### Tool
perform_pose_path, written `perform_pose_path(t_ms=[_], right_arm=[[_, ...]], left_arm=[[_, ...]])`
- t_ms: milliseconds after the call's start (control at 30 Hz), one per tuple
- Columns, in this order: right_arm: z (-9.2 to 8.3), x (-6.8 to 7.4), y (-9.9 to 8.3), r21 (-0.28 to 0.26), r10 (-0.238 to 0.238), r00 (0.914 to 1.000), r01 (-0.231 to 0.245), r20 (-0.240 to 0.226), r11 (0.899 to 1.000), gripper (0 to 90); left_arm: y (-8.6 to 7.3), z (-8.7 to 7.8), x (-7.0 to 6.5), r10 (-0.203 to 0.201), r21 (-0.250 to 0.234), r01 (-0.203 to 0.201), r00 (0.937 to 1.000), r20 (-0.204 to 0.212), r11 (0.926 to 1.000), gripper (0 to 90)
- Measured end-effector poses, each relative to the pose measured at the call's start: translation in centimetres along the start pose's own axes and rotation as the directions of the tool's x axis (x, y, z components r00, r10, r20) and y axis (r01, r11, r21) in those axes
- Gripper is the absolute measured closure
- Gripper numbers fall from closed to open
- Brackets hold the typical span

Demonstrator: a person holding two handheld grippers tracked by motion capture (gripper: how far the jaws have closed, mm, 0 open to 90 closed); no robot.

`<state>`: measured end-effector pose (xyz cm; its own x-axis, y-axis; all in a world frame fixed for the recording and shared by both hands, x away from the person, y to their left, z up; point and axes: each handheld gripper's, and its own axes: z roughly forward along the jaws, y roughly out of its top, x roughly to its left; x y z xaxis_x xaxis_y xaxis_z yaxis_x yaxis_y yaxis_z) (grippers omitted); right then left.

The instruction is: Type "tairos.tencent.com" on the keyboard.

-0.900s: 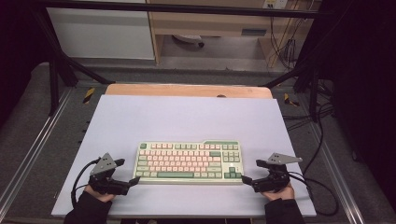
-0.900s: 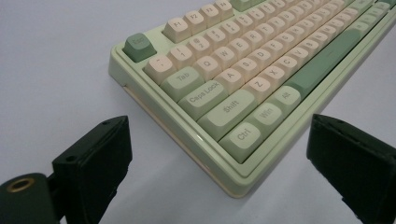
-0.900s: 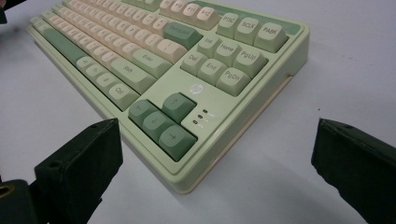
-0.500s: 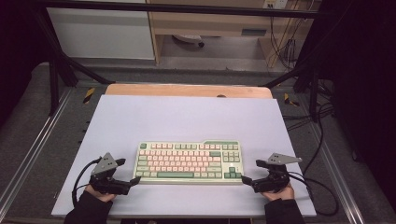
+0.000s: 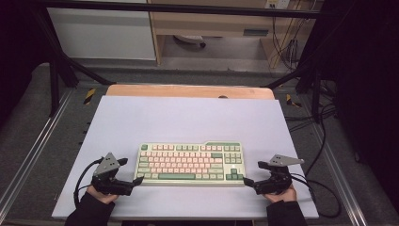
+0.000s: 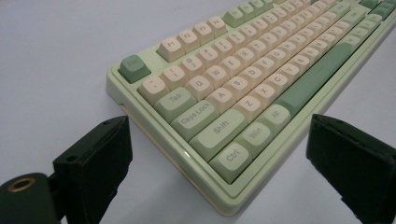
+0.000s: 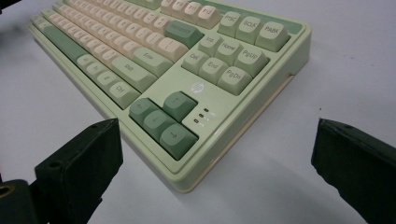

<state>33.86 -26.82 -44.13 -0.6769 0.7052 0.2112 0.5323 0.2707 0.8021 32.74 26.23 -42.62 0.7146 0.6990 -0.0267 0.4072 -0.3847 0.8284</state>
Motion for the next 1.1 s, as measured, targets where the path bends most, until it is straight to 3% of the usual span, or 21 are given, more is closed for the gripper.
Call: perform_pose_path(t_ms=[267,667,933,1100], right_arm=[[0.1,0.1,0.0,-0.001,0.0,1.0,0.0,0.0,1.0,2.6],[0.1,0.1,0.0,0.004,-0.003,1.0,0.003,0.0,1.0,2.6],[0.1,0.1,0.0,0.004,-0.004,1.0,0.004,0.001,1.0,2.6],[0.1,0.1,0.0,0.006,-0.005,1.0,0.005,0.001,1.0,2.7]], left_arm=[[0.7,0.3,-0.4,-0.004,-0.001,0.004,1.0,-0.003,1.0,6.8],[2.8,1.7,-2.0,0.029,0.02,-0.029,0.9996,-0.007,0.9994,11.4],[3.7,2.3,-2.7,0.028,0.033,-0.029,0.9995,0.013,0.9991,23.1],[4.4,2.9,-3.0,0.023,0.039,-0.024,0.9995,0.023,0.999,36.7]])
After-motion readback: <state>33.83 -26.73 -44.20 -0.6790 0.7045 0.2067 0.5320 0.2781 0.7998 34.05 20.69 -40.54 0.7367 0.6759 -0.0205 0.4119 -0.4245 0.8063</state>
